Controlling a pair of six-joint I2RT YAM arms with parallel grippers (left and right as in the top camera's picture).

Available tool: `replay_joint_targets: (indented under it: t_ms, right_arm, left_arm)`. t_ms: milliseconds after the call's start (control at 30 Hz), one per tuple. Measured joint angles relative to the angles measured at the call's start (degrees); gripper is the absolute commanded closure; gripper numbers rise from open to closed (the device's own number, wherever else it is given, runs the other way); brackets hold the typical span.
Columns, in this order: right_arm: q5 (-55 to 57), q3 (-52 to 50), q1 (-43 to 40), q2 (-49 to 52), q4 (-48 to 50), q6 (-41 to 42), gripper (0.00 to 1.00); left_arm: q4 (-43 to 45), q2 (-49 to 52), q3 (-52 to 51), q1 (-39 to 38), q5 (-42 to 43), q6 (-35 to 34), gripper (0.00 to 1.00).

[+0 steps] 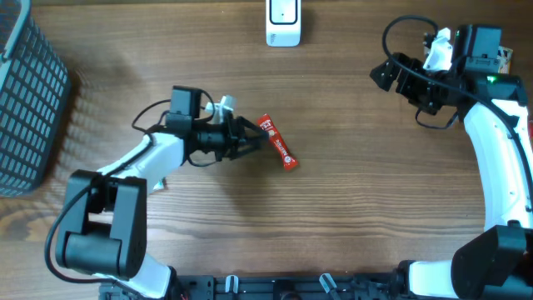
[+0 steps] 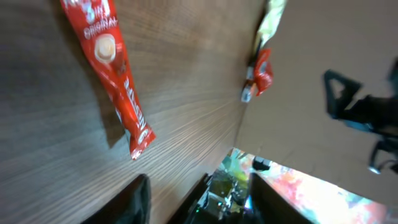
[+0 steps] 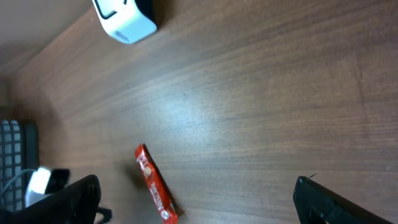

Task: Scan the item barcode
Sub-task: 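Slide the Nescafe stick rightward with the left gripper, release, withdraw left, then reach the right gripper down to the Nescafe stick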

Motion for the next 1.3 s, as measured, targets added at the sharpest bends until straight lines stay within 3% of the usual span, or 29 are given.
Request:
replay_joint_targets:
  t_ms: [33,67,467,567,633,767,1033,1300]
  right_arm:
    - [0.0,0.0,0.3,0.0,-0.9,-0.8,0.0]
    - [0.0,0.0,0.8,0.0,-1.7,-1.7,0.0]
    - [8.9,0.0,17.3,0.0,-4.5,-7.1,0.01]
    - [10.2,-0.5,21.2,0.0,-3.1,-7.7,0.05]
    - [10.8,-1.6,24.1,0.5,-2.0,-8.7,0.13]
    - [11.3,-3.7,28.4,3.9,-0.5,-10.5,0.14]
    - [15.5,-5.0,38.6,10.4,4.2,-10.9,0.25]
    - [26.8,-5.0,46.0,10.9,5.0,-9.1,0.27]
  left_arm:
    - [0.0,-0.2,0.0,1.0,0.5,-0.1,0.08]
    - [0.0,-0.4,0.0,1.7,0.8,-0.3,0.0]
    - [-5.3,-7.1,0.0,17.4,2.1,-0.5,0.0]
    - [-7.2,-7.1,0.0,21.3,2.1,-0.5,0.0]
    - [-8.8,-7.1,0.0,24.4,2.1,-0.5,0.0]
    - [-12.1,-7.1,0.0,29.5,0.5,0.3,0.0]
    - [-21.8,-7.3,0.1,34.2,-15.0,3.2,0.0]
    - [-22.6,-7.3,0.1,34.4,-25.9,3.6,0.0]
